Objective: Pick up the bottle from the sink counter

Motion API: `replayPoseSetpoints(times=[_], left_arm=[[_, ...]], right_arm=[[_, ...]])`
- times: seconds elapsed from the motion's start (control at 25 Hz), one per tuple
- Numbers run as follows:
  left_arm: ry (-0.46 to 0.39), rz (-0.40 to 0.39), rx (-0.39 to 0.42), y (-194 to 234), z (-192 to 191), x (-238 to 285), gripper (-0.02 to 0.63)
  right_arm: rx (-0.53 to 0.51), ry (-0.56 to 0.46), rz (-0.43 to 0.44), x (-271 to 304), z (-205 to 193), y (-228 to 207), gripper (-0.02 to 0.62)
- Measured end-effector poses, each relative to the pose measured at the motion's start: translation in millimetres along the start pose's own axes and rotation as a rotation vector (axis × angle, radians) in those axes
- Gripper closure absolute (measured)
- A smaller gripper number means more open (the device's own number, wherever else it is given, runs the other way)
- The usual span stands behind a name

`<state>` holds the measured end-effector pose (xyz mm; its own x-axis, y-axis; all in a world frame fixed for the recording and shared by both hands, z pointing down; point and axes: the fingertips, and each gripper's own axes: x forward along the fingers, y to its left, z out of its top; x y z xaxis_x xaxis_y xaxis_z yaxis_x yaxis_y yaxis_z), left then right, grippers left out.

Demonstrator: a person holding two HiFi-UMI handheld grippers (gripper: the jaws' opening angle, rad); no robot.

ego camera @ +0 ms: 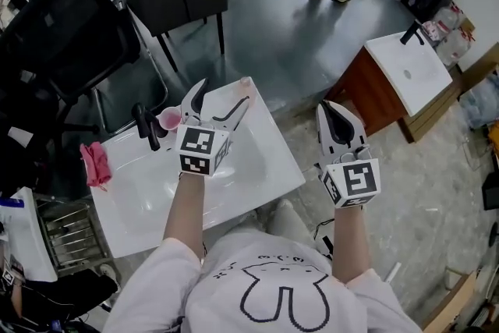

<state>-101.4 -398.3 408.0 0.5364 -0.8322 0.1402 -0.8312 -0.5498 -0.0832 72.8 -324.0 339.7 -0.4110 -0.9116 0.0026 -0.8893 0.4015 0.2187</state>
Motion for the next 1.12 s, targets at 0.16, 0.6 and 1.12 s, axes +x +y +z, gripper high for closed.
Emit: replayPoseSetpoints(times=[0.16,0.6,1.12], left_arm=[[0.033,-0.020,-0.037,-2,-15,22,0.202],[0.125,-0.005,-0.060,7,-64,79,0.204],[0.289,-0.010,-0.095,2,-141,141,0.204]], right_arm=[[0.023,0.017,0.012,14,-14,-6,0.571],[0.077,0.067,0.069,59,-59,-31,0.571],[0.122,0.156,0.079,82,-112,-64,0.571]])
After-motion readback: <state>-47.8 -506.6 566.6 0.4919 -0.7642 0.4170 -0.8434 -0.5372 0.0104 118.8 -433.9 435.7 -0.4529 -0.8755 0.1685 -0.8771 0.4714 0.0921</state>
